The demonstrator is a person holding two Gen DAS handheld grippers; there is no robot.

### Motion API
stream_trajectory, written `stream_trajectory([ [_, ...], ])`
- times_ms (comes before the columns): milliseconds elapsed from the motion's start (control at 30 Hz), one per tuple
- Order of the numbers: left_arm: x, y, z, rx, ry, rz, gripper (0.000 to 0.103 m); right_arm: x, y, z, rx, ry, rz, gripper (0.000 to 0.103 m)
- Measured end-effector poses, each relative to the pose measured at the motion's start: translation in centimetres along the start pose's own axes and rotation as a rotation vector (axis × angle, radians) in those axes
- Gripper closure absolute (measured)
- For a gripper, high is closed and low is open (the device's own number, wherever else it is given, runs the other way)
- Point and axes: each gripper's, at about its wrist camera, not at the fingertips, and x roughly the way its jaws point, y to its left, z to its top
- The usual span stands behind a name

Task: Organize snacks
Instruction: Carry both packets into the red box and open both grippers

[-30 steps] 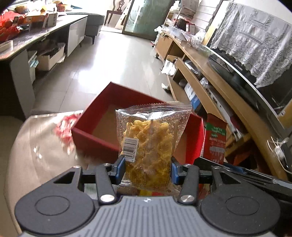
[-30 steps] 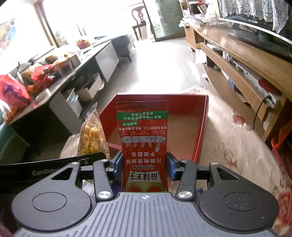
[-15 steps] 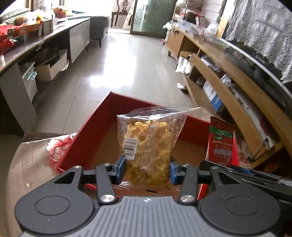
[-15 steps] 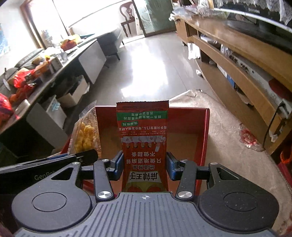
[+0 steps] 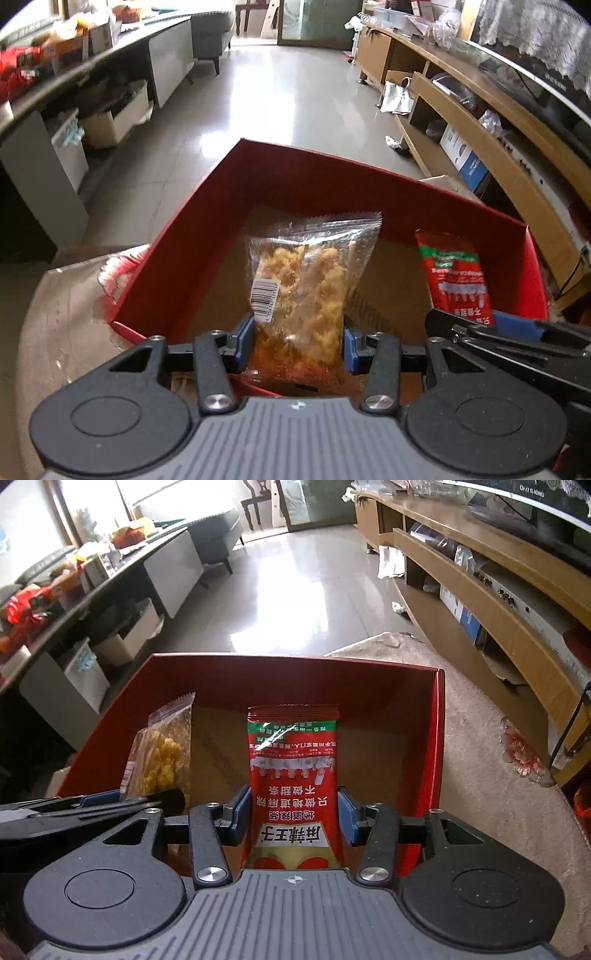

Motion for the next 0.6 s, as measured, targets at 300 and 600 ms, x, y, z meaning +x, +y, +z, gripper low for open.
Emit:
stream_trajectory([
  [300, -1.2, 0.2, -0.3, 0.018, -0.022, 0.012, 0.052, 0.0, 0.5, -0.3, -0.051, 0.006, -0.059, 0.039],
  [600, -4.5, 0.3, -0.9, 0.037, -0.090, 0.024, 0.047, -2.2, 1.1, -0.7, -0.077, -0.032, -0.089, 0.035],
])
